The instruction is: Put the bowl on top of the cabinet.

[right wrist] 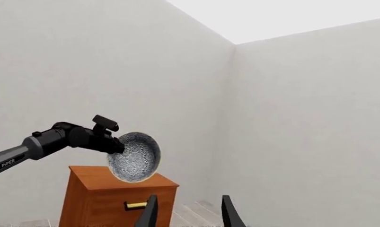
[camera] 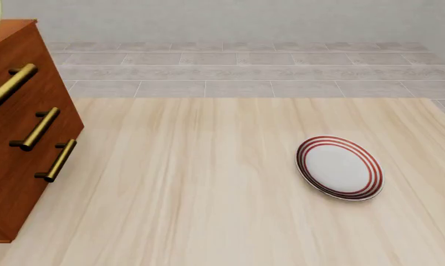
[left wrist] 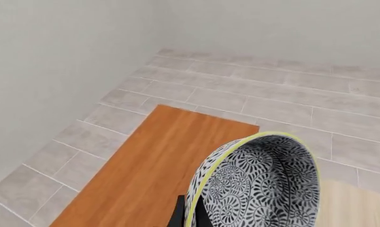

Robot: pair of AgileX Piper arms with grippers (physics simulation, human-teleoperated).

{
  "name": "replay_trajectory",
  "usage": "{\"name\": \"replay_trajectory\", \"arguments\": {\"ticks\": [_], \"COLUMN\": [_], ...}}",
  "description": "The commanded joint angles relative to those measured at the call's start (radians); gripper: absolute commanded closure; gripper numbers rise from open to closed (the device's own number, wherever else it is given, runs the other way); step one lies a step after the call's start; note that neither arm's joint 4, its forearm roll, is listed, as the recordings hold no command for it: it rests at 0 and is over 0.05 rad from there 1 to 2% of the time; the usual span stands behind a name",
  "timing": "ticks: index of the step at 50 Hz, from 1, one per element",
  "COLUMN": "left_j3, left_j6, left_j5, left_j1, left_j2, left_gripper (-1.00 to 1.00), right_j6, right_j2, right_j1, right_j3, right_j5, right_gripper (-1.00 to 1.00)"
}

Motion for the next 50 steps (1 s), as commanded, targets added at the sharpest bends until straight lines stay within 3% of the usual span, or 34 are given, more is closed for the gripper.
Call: {"name": "replay_trajectory", "arguments": {"ticks": [1, 31, 50], "left_j3": [0.028, 0.019, 0.086], "left_j6": [0.02, 0.001, 0.01], "left_j5": [-0.02, -0.004, -0.051], "left_j1": [0.04, 0.091, 0.136], "left_j2": [-0.01, 0.004, 0.015], "left_gripper": [1.0, 1.0, 1.0], "right_j6": [-0.003, -0.006, -0.007], "right_j2": [0.002, -0.015, -0.009], "right_j1": [0.003, 0.002, -0.004], "right_j3": [0.002, -0.003, 0.0], "right_j5": [0.0, 0.022, 0.012], "right_gripper": [-1.0, -1.0, -1.0]}}
